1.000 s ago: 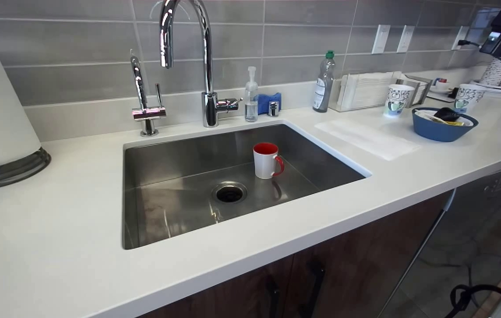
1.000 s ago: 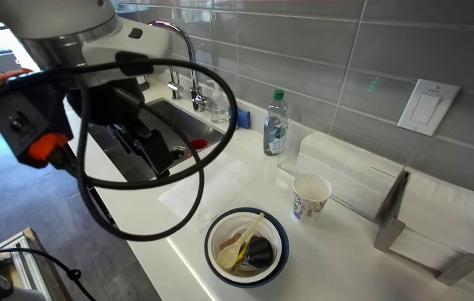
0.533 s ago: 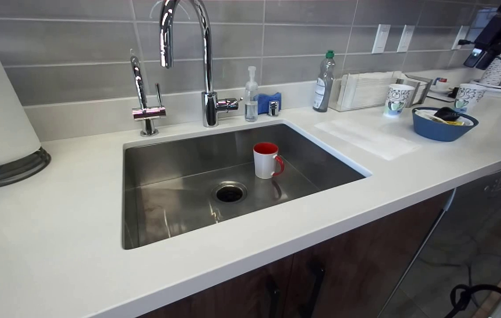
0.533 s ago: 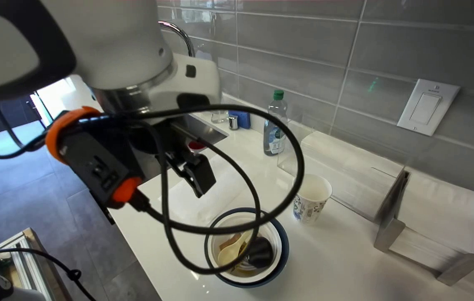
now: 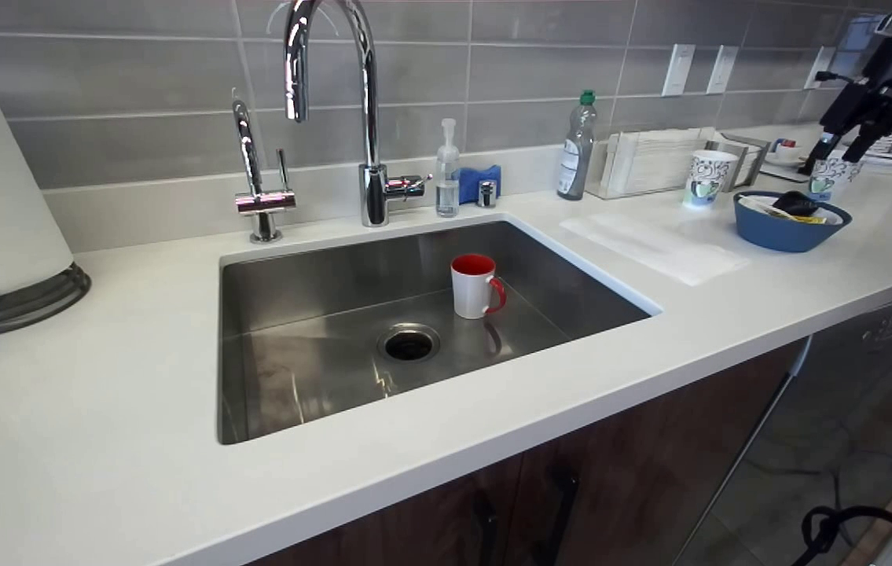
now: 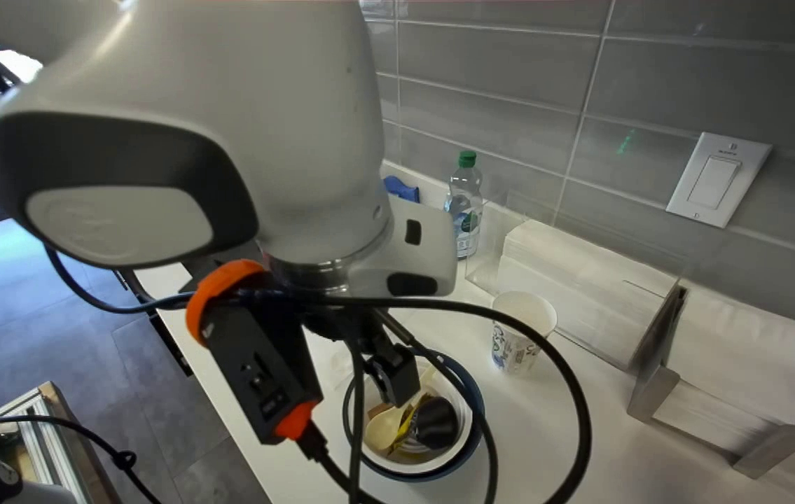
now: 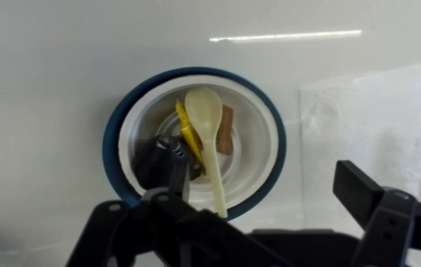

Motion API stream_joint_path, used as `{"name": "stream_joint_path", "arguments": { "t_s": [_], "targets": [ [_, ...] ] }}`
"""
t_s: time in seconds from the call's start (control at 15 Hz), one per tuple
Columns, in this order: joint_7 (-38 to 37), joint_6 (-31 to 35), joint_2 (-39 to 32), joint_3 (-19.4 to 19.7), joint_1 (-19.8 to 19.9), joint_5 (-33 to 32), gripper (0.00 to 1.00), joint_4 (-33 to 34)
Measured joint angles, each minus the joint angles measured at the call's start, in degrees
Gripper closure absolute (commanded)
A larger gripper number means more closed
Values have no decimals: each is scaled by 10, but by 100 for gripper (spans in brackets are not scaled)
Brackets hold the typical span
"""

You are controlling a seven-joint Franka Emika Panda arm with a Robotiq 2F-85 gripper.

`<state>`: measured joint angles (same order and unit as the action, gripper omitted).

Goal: Move the black object from the bowl to the counter

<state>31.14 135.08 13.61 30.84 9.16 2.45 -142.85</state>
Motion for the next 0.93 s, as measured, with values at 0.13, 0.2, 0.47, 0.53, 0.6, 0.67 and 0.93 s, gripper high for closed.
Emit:
{"name": "stream_joint_path", "arguments": {
  "t_s": [0.13,0.2,0.47,0.53,0.6,0.67,0.93],
  "targets": [
    [-11,47,-38,-3,11,9,0,4],
    [-23,65,-56,-6,18,9,0,7],
    [-73,112,-120,-30,45,9,0,22],
    [-83,116,-132,-37,50,9,0,28],
    [-93,118,-145,-44,54,9,0,35],
    [-102,118,-155,-51,57,9,0,42],
    [-126,118,-187,-71,70,9,11,68]
  ]
}}
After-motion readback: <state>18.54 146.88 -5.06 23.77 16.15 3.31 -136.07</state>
